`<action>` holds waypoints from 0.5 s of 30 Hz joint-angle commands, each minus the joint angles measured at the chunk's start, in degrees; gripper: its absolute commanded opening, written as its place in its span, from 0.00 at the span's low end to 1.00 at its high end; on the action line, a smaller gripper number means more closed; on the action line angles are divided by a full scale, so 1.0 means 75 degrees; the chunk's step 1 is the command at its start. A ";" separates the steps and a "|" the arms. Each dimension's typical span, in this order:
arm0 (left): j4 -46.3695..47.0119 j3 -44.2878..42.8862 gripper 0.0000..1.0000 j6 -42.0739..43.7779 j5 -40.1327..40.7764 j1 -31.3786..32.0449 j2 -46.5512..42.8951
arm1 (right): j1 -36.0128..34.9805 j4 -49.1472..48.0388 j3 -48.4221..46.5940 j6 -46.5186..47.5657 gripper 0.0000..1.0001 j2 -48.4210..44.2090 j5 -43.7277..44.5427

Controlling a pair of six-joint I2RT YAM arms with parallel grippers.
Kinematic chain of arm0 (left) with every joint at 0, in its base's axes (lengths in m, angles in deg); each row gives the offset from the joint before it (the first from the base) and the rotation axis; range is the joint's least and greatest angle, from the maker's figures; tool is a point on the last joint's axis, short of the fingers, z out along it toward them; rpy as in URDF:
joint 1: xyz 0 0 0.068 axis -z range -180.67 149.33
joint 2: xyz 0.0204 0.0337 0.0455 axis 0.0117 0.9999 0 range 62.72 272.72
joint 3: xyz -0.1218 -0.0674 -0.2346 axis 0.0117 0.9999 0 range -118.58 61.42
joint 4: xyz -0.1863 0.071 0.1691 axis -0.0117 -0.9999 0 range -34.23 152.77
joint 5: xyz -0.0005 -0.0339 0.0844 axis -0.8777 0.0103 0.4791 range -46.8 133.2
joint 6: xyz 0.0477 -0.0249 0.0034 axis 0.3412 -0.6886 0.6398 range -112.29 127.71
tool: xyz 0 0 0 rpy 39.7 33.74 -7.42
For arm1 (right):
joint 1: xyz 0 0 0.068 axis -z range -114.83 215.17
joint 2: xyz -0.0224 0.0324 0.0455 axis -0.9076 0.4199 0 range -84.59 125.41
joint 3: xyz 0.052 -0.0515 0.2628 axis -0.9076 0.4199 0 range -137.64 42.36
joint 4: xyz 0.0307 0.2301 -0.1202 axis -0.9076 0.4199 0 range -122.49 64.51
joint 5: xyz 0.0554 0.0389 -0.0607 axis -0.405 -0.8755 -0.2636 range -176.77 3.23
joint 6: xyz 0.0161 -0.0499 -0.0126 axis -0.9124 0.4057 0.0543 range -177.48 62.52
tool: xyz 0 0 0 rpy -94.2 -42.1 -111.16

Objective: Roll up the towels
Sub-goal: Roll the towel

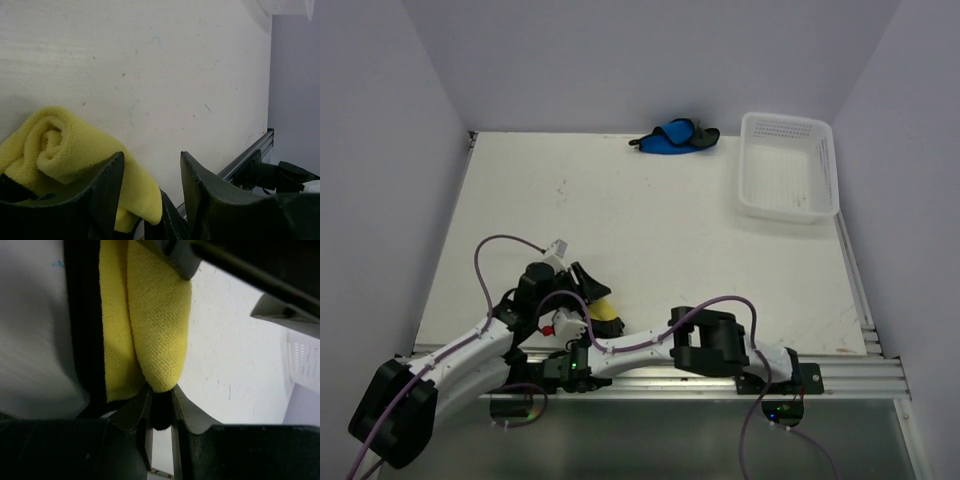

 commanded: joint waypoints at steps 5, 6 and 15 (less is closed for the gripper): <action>0.0509 0.0669 0.52 -0.0292 0.0198 0.0113 -0.0104 | -0.0282 0.0986 -0.0635 -0.0412 0.00 0.0470 0.0620; 0.0473 0.0728 0.52 -0.0327 0.0280 0.0136 -0.0127 | -0.0294 0.0892 -0.0495 -0.0354 0.00 0.0423 0.0562; 0.0661 0.1584 0.49 -0.0597 0.0843 0.0171 -0.0175 | -0.0306 -0.0351 0.0360 -0.0142 0.34 -0.0549 -0.0164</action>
